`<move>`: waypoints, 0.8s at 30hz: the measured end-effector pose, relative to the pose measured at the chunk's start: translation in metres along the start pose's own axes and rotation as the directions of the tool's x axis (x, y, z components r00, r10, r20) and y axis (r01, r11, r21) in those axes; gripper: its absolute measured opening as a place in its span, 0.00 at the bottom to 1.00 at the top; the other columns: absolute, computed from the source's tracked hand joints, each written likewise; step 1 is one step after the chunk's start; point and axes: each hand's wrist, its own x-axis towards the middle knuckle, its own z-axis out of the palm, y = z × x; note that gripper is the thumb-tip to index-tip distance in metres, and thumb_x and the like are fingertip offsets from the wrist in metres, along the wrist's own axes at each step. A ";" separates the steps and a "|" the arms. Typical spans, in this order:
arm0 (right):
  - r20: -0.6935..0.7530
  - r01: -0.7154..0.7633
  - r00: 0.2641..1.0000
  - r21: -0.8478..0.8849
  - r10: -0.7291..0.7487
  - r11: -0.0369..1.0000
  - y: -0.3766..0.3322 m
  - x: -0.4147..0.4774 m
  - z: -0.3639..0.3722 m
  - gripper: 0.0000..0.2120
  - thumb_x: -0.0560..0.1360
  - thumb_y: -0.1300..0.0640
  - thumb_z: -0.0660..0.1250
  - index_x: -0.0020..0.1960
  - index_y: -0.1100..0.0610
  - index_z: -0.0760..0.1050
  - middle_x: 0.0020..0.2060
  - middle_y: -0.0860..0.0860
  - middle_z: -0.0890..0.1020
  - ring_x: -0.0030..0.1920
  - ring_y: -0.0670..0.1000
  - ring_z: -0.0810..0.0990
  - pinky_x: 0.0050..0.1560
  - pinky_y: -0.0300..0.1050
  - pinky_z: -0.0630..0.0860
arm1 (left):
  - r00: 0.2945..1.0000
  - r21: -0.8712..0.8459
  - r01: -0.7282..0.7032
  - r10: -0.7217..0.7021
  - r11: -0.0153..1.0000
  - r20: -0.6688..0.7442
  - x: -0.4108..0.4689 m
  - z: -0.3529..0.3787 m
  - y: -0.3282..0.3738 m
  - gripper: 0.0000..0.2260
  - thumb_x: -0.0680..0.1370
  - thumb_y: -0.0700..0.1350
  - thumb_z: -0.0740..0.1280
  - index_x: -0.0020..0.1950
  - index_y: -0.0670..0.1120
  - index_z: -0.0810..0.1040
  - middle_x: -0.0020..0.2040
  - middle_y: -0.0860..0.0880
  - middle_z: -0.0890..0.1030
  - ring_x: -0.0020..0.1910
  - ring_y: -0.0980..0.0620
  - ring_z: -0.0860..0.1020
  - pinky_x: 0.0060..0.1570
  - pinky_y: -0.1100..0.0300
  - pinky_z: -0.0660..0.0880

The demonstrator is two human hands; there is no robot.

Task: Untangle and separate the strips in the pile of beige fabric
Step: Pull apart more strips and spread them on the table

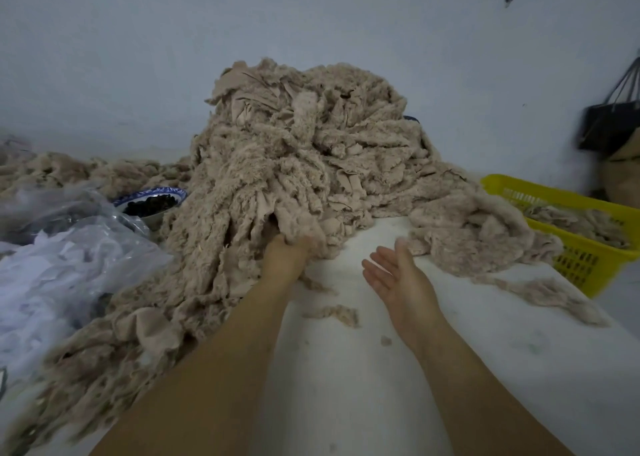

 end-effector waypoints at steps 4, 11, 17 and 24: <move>0.043 -0.005 0.999 -0.163 0.012 0.987 0.006 0.002 0.006 0.25 0.82 0.44 0.58 0.63 0.65 0.76 0.55 0.57 0.83 0.51 0.50 0.85 0.48 0.39 0.81 | 0.963 0.277 -0.267 0.248 0.923 0.103 -0.025 -0.005 0.017 0.08 0.82 0.45 0.61 0.50 0.42 0.76 0.42 0.46 0.77 0.43 0.47 0.76 0.41 0.66 0.71; 0.317 -0.217 0.916 -0.124 0.246 0.968 -0.006 -0.010 0.003 0.14 0.73 0.47 0.70 0.37 0.57 0.82 0.39 0.55 0.81 0.39 0.51 0.83 0.40 0.45 0.81 | 0.488 0.173 -0.664 0.246 0.727 0.838 -0.135 0.007 -0.007 0.15 0.82 0.49 0.60 0.34 0.52 0.68 0.31 0.56 0.73 0.30 0.62 0.70 0.31 0.68 0.65; 0.171 0.039 0.985 -0.100 -0.021 0.994 -0.010 -0.017 0.005 0.17 0.77 0.43 0.65 0.42 0.54 0.83 0.32 0.50 0.77 0.32 0.47 0.78 0.32 0.41 0.77 | 0.649 0.226 -0.385 0.088 0.895 0.756 -0.110 -0.016 0.002 0.17 0.77 0.61 0.66 0.31 0.56 0.74 0.31 0.60 0.74 0.31 0.61 0.70 0.32 0.68 0.66; 0.003 0.108 0.994 0.073 -0.109 0.991 -0.028 -0.005 -0.001 0.21 0.83 0.44 0.57 0.52 0.59 0.80 0.39 0.55 0.80 0.33 0.48 0.80 0.33 0.37 0.77 | 0.963 0.056 -0.209 0.196 0.976 0.188 -0.069 -0.052 -0.005 0.11 0.81 0.51 0.64 0.40 0.50 0.77 0.34 0.55 0.81 0.32 0.56 0.76 0.33 0.66 0.71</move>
